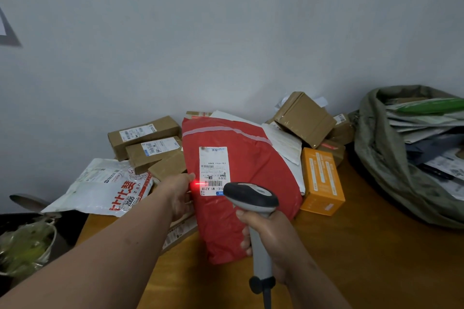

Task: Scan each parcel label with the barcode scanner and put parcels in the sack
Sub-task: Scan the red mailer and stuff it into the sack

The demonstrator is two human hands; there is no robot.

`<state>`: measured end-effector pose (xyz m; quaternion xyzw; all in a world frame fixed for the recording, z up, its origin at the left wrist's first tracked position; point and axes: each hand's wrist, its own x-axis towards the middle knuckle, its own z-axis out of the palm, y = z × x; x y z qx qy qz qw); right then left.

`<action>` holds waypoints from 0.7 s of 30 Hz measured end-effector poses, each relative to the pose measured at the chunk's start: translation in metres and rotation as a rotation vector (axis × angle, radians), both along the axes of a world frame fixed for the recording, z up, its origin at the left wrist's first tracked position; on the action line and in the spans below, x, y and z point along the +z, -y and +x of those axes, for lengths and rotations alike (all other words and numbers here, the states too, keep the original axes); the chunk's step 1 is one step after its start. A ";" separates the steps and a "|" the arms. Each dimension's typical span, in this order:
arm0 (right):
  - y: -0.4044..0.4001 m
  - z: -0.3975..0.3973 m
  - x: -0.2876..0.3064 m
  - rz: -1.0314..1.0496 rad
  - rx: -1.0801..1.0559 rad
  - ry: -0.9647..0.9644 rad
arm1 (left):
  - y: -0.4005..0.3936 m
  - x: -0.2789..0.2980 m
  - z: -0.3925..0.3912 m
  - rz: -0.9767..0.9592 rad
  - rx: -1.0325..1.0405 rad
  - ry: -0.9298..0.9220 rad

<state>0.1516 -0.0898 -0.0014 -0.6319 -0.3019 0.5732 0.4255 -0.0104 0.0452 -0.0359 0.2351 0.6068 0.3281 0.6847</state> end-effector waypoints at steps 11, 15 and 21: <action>0.002 -0.005 0.002 0.010 -0.027 -0.011 | -0.006 -0.006 -0.001 0.000 -0.017 -0.006; 0.000 -0.007 0.005 0.043 -0.045 -0.029 | -0.005 -0.005 0.000 -0.001 -0.010 -0.005; -0.004 -0.009 0.011 0.090 -0.047 0.008 | -0.007 -0.006 0.000 -0.007 -0.001 -0.001</action>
